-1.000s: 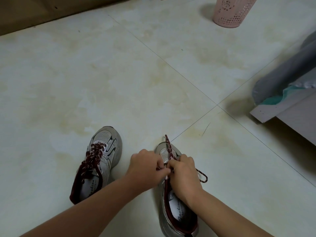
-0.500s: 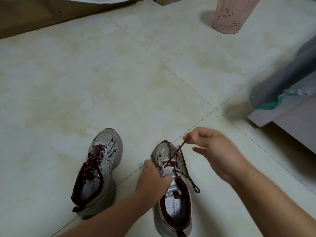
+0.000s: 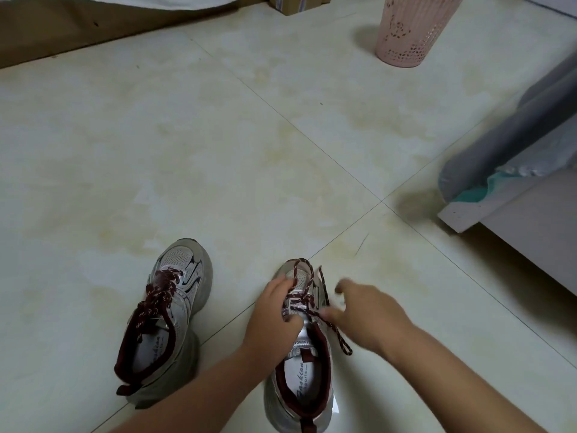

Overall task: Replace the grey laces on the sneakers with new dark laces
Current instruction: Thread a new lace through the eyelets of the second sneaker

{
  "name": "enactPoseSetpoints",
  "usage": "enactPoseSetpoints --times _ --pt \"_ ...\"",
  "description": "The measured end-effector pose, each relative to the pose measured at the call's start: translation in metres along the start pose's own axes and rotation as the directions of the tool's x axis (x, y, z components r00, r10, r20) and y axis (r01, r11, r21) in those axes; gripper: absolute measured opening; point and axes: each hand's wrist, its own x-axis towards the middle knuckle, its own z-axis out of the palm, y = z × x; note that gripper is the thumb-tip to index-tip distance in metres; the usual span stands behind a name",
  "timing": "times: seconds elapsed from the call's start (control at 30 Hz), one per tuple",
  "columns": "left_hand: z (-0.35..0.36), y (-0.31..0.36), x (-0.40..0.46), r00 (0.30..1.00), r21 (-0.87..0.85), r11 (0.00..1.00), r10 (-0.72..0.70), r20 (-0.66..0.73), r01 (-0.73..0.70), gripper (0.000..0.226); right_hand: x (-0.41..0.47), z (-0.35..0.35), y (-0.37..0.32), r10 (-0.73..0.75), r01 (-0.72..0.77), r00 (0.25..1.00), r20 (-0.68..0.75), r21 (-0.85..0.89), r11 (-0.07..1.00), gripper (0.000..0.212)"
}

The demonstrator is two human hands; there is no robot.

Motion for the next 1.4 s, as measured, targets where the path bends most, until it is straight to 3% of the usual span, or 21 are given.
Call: enactPoseSetpoints --times 0.1,0.2,0.3,0.37,0.4,0.47,0.53,0.57,0.63,0.7,0.73,0.83,0.87,0.97,1.03,1.07,1.1,1.17,1.23,1.3,1.4 --pt "0.002 0.001 -0.001 0.999 -0.048 0.997 -0.053 -0.009 0.053 0.07 0.0 0.004 0.002 -0.054 0.062 0.981 0.189 -0.036 0.997 0.036" --pt "0.008 0.001 -0.001 0.998 -0.046 0.997 -0.057 -0.038 0.055 0.072 -0.002 -0.019 0.01 -0.123 0.056 0.981 0.151 0.385 0.921 0.037" --pt "0.012 -0.002 -0.002 0.997 -0.058 0.997 -0.049 -0.053 0.046 0.072 -0.018 -0.069 0.018 -0.067 0.147 0.989 -0.134 0.799 0.583 0.046" --pt "0.013 0.0 -0.003 0.998 -0.056 0.998 -0.03 -0.048 0.028 0.071 -0.032 -0.104 0.025 0.01 0.297 0.948 -0.317 0.899 0.321 0.045" --pt "0.014 0.0 -0.004 0.999 -0.054 0.998 -0.013 -0.044 0.011 0.071 -0.039 -0.117 0.026 0.027 0.352 0.929 -0.37 0.903 0.247 0.043" --pt "0.016 0.0 -0.005 0.999 -0.039 0.999 -0.012 -0.029 0.011 0.069 -0.043 -0.122 0.025 0.029 0.392 0.913 -0.406 0.896 0.207 0.039" --pt "0.015 0.001 -0.006 0.996 0.003 1.0 -0.007 -0.09 0.008 0.058 -0.04 -0.116 0.021 0.011 0.367 0.924 -0.383 0.892 0.265 0.038" --pt "0.013 0.002 -0.005 0.983 0.056 0.997 0.069 -0.171 -0.061 0.047 -0.037 -0.112 0.02 0.008 0.346 0.929 -0.369 0.879 0.328 0.038" --pt "0.01 0.009 -0.004 0.901 0.255 0.916 0.369 -0.228 -0.311 0.023 -0.034 -0.111 0.019 0.038 0.306 0.933 -0.358 0.844 0.44 0.036" --pt "0.008 0.019 0.001 0.806 0.427 0.746 0.588 -0.063 -0.511 0.015 -0.03 -0.112 0.021 0.076 0.274 0.929 -0.363 0.809 0.521 0.033" --pt "0.008 0.026 0.004 0.794 0.493 0.674 0.605 0.059 -0.55 0.019 -0.027 -0.111 0.022 0.086 0.251 0.93 -0.357 0.788 0.562 0.032" --pt "0.01 0.047 0.01 0.864 0.709 0.504 0.378 0.332 -0.493 0.031 -0.015 -0.1 0.025 0.129 0.182 0.926 -0.354 0.72 0.67 0.031" --pt "0.012 0.048 0.012 0.882 0.76 0.454 0.303 0.36 -0.466 0.03 -0.01 -0.097 0.028 0.149 0.16 0.916 -0.373 0.679 0.716 0.033" --pt "0.014 0.053 0.014 0.919 0.804 0.445 0.157 0.363 -0.393 0.043 -0.002 -0.089 0.034 0.168 0.126 0.867 -0.469 0.533 0.837 0.042" --pt "0.008 0.057 0.013 0.925 0.74 0.562 0.145 0.352 -0.37 0.042 0.0 -0.082 0.037 0.16 0.153 0.821 -0.548 0.481 0.863 0.038" --pt "0.003 0.059 0.014 0.925 0.622 0.709 0.115 0.362 -0.332 0.035 0.0 -0.078 0.039 0.155 0.18 0.788 -0.595 0.464 0.867 0.036" --pt "-0.005 0.063 0.014 0.916 0.434 0.858 0.097 0.389 -0.275 0.033 0.002 -0.073 0.041 0.154 0.206 0.751 -0.642 0.451 0.868 0.033" --pt "-0.031 0.074 0.015 0.925 0.096 0.986 0.09 0.369 -0.134 0.032 0.008 -0.064 0.046 0.162 0.22 0.7 -0.696 0.426 0.878 0.026" --pt "-0.059 0.078 0.019 0.971 -0.084 0.996 0.061 0.233 -0.043 0.032 0.013 -0.055 0.051 0.164 0.175 0.725 -0.669 0.409 0.896 0.02" --pt "-0.082 0.079 0.023 0.998 -0.269 0.963 0.0 0.068 0.018 0.046 0.016 -0.042 0.054 0.148 0.131 0.786 -0.6 0.396 0.909 0.016" --pt "-0.106 0.066 0.031 0.989 -0.402 0.911 -0.13 -0.076 0.089 0.044 0.015 -0.02 0.049 0.074 0.147 0.869 -0.49 0.398 0.906 0.014"
